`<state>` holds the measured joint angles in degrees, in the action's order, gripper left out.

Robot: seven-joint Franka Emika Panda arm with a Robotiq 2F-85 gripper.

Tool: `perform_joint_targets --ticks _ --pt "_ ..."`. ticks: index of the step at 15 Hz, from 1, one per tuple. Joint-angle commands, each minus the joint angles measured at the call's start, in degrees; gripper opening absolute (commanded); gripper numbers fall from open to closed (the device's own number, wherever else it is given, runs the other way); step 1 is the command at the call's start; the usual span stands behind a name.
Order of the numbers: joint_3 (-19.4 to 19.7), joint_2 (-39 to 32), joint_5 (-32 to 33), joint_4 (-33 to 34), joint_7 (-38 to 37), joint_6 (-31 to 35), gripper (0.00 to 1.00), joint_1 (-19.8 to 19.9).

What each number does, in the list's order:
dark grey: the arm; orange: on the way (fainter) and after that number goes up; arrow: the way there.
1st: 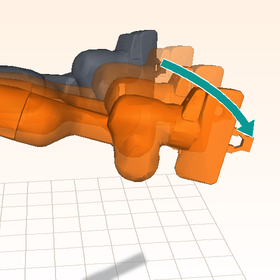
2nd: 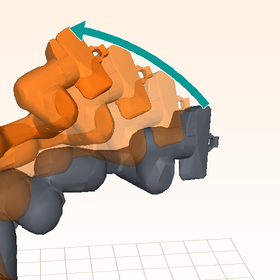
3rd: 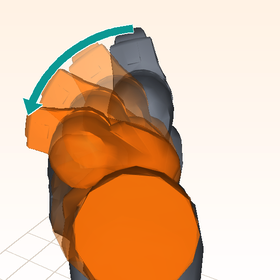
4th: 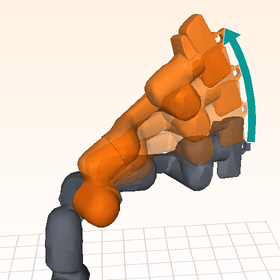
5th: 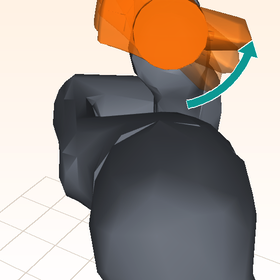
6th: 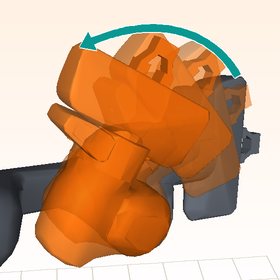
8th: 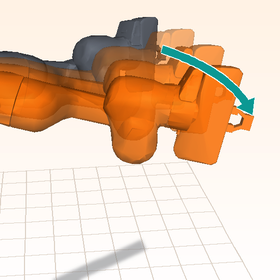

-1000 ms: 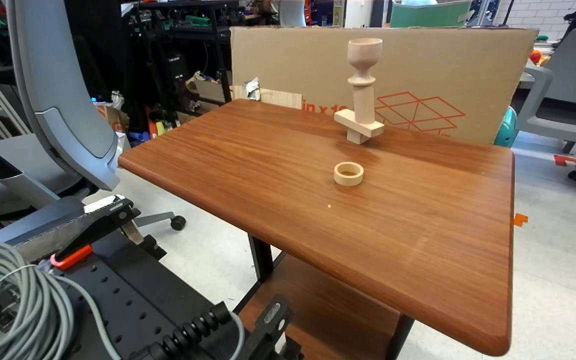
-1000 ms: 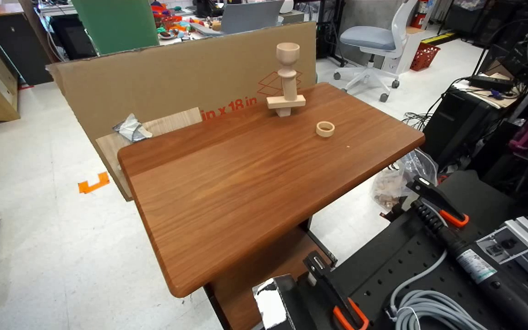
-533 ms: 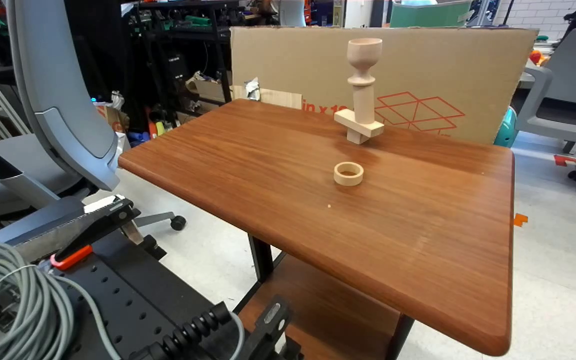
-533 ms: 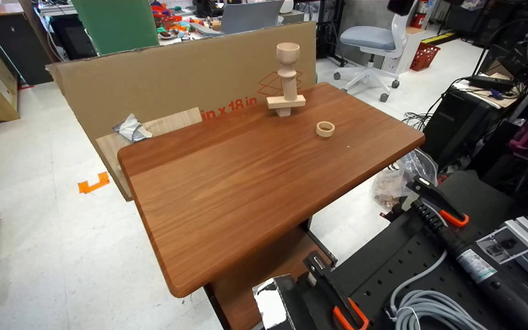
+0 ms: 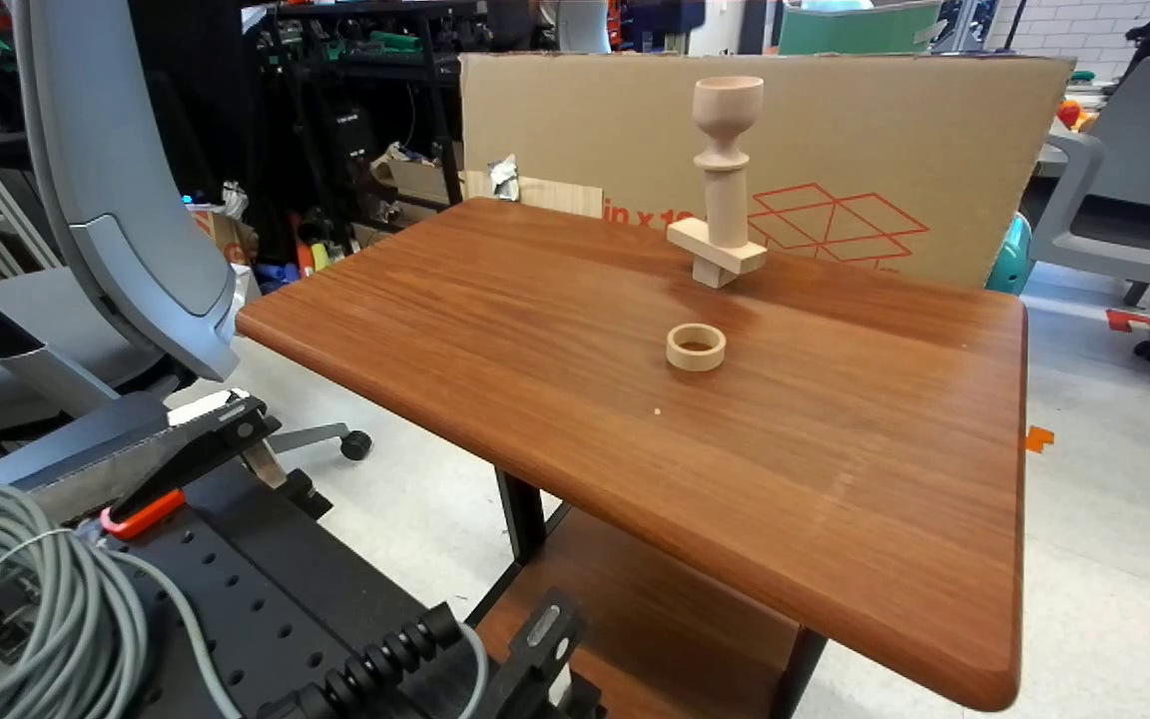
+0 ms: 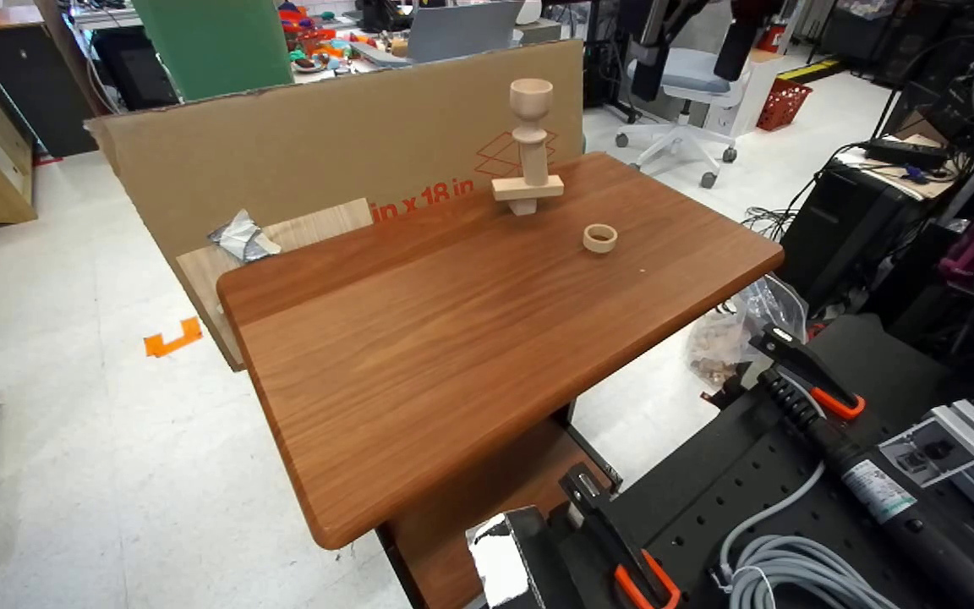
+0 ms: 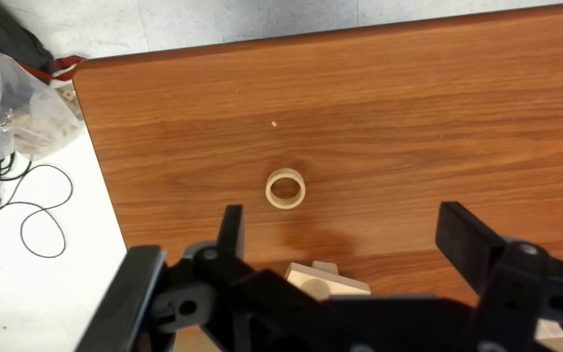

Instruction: Pick up the circular block and put it on the pile of wooden blocks

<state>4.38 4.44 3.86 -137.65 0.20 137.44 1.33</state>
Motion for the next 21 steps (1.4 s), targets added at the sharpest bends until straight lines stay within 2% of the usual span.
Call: perform_joint_targets --ticks 1,10,21 --pt "0.2 -9.4 -0.4 5.9 1.6 4.0 1.00 1.4" --pt "0.7 -24.6 0.8 14.5 1.1 4.3 1.00 1.9" --pt "1.0 -37.7 1.6 24.5 0.5 2.8 1.00 1.2"
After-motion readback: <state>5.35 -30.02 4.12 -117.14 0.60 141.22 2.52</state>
